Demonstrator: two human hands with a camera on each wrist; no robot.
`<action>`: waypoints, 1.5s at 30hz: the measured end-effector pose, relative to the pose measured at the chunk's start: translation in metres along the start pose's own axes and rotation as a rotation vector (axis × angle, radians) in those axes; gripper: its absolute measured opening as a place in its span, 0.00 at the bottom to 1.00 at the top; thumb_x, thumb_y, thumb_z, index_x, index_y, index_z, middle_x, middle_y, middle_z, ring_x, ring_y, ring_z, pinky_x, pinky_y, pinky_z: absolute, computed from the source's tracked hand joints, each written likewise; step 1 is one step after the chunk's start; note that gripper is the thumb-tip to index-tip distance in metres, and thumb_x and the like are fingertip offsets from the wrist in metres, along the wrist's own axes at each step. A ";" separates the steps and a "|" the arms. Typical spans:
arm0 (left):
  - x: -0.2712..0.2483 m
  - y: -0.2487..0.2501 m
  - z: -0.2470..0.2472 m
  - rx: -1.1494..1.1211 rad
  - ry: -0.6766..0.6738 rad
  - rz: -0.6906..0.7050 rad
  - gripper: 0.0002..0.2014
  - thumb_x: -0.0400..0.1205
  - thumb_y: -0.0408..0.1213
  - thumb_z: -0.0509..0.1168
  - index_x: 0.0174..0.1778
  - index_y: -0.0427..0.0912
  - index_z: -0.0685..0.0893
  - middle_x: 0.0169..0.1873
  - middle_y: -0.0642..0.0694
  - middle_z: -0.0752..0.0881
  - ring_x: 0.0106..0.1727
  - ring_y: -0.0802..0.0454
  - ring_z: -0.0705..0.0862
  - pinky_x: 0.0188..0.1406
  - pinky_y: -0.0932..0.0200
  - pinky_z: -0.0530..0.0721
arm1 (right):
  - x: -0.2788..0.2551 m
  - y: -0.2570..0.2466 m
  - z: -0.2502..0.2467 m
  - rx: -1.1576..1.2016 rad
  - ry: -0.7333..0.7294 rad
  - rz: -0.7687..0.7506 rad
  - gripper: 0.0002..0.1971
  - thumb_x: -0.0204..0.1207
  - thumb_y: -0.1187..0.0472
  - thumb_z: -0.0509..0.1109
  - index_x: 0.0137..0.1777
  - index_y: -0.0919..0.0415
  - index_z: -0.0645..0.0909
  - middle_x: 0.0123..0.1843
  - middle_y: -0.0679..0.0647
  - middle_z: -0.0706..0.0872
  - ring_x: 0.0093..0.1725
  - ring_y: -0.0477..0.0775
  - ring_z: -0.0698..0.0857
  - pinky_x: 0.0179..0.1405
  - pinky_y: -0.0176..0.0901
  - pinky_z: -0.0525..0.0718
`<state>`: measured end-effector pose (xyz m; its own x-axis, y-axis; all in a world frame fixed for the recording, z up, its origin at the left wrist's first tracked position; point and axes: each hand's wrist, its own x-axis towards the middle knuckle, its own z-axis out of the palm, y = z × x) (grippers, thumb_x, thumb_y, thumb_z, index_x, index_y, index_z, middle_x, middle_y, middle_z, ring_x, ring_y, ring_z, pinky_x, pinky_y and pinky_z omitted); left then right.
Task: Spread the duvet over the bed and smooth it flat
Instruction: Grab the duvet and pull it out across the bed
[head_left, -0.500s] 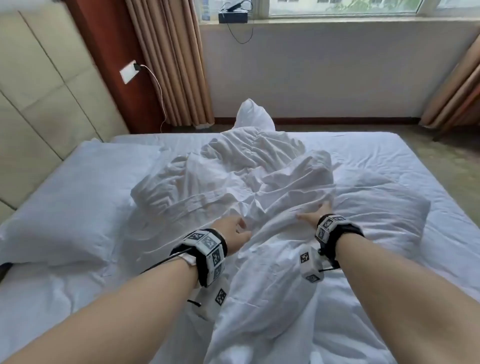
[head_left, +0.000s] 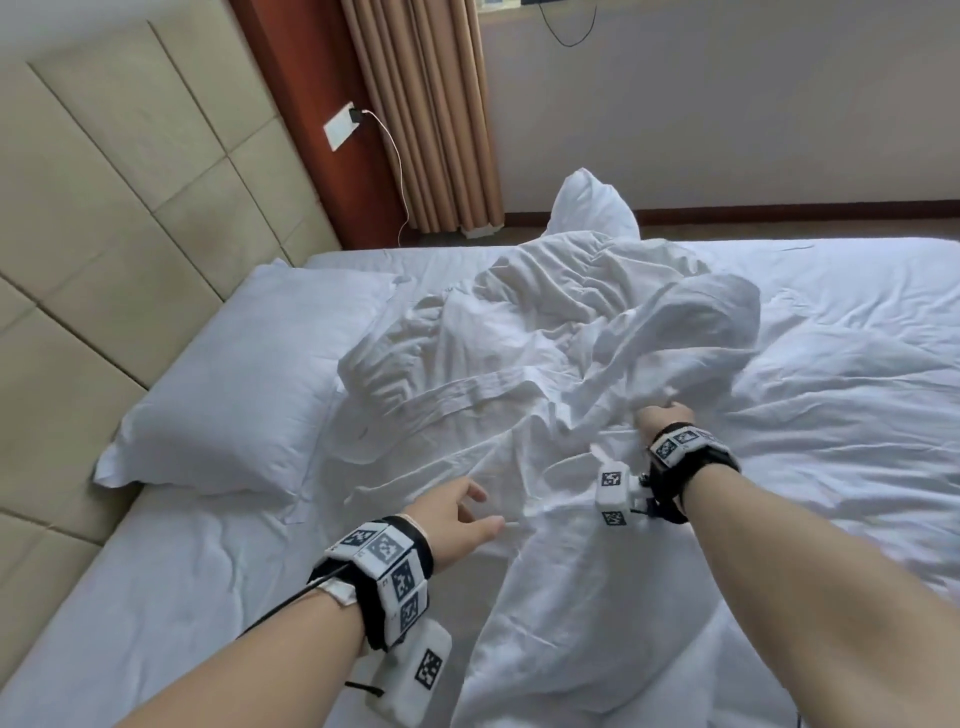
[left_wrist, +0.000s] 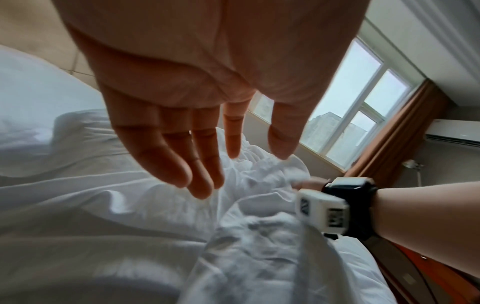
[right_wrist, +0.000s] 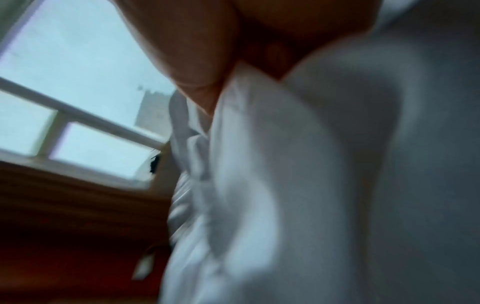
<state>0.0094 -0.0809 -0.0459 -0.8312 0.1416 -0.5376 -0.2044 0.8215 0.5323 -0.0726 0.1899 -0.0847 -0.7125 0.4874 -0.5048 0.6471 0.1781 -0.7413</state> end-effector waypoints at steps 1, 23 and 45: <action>-0.002 -0.006 -0.002 -0.023 0.014 -0.013 0.40 0.67 0.59 0.73 0.74 0.52 0.67 0.60 0.47 0.83 0.57 0.49 0.85 0.67 0.49 0.81 | -0.021 -0.010 0.014 0.037 -0.150 -0.041 0.12 0.61 0.68 0.69 0.45 0.66 0.82 0.39 0.64 0.85 0.40 0.62 0.84 0.43 0.47 0.79; -0.084 -0.015 0.017 -0.092 -0.027 0.659 0.15 0.71 0.39 0.71 0.53 0.46 0.80 0.41 0.48 0.84 0.40 0.52 0.84 0.48 0.59 0.84 | -0.178 -0.014 0.015 -0.546 -0.405 -0.546 0.17 0.54 0.60 0.65 0.43 0.63 0.84 0.37 0.52 0.87 0.43 0.54 0.84 0.41 0.39 0.79; -0.193 -0.233 -0.266 -0.810 0.049 0.624 0.07 0.78 0.25 0.68 0.41 0.41 0.88 0.34 0.54 0.92 0.40 0.61 0.89 0.43 0.67 0.87 | -0.401 -0.097 0.302 0.106 -0.532 -0.409 0.06 0.67 0.71 0.74 0.42 0.61 0.84 0.36 0.55 0.87 0.39 0.55 0.85 0.29 0.38 0.87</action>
<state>0.0799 -0.4472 0.1078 -0.9256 0.3784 0.0040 -0.0011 -0.0132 0.9999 0.0680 -0.2805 0.0562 -0.9484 -0.0933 -0.3032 0.2862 0.1608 -0.9446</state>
